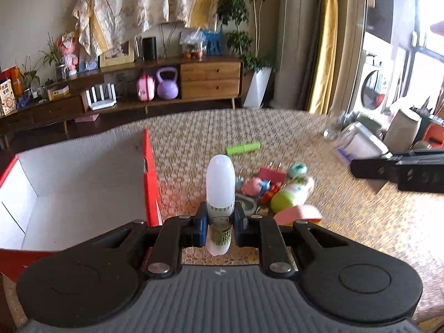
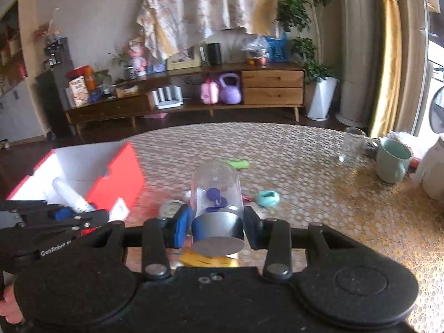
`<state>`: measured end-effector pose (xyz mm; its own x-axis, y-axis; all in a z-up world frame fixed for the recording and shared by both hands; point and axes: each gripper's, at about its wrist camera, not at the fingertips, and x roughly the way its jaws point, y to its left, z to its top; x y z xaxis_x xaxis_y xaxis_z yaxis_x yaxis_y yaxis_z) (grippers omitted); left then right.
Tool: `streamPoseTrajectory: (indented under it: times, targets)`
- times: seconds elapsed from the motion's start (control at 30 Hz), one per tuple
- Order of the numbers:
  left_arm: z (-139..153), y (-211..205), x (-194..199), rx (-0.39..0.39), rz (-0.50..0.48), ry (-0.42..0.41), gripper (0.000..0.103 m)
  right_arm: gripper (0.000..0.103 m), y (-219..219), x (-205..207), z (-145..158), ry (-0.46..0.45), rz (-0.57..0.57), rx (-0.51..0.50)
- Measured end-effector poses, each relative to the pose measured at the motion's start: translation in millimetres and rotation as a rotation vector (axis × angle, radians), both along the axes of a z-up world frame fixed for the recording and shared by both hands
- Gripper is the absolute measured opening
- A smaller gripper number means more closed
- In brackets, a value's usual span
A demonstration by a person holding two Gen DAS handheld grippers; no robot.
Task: Organize rigid objects
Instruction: 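Carry tube and cylinder over the red box and open both tools inside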
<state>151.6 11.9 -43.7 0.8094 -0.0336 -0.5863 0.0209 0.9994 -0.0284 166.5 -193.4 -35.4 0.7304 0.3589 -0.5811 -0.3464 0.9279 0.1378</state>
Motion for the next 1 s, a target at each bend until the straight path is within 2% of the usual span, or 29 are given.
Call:
streamPoseTrajectory:
  times: [0.3,0.5,0.67,0.77,1.0]
  targets:
    - [49,45,-14,-0.038,0.029,-0.081,0.018,0.04,61,-1,27,-0.045,0.129,-0.019]
    - [62,96,-7,-0.037,0.095,-0.085,0.018,0.04,114,5,31,-0.056,0.211,-0.039]
    - [55,142,7,-0.057,0.138,-0.039,0.018,0.04,158,20,20,-0.04,0.257,-0.067]
    - [47,163,15,-0.042,0.157,-0.019,0.018,0.04,182,23,9,-0.03,0.288,-0.095]
    - [9,202,39,-0.069,0.169,0.063,0.018,0.04,232,45,-28,0.047,0.321,-0.172]
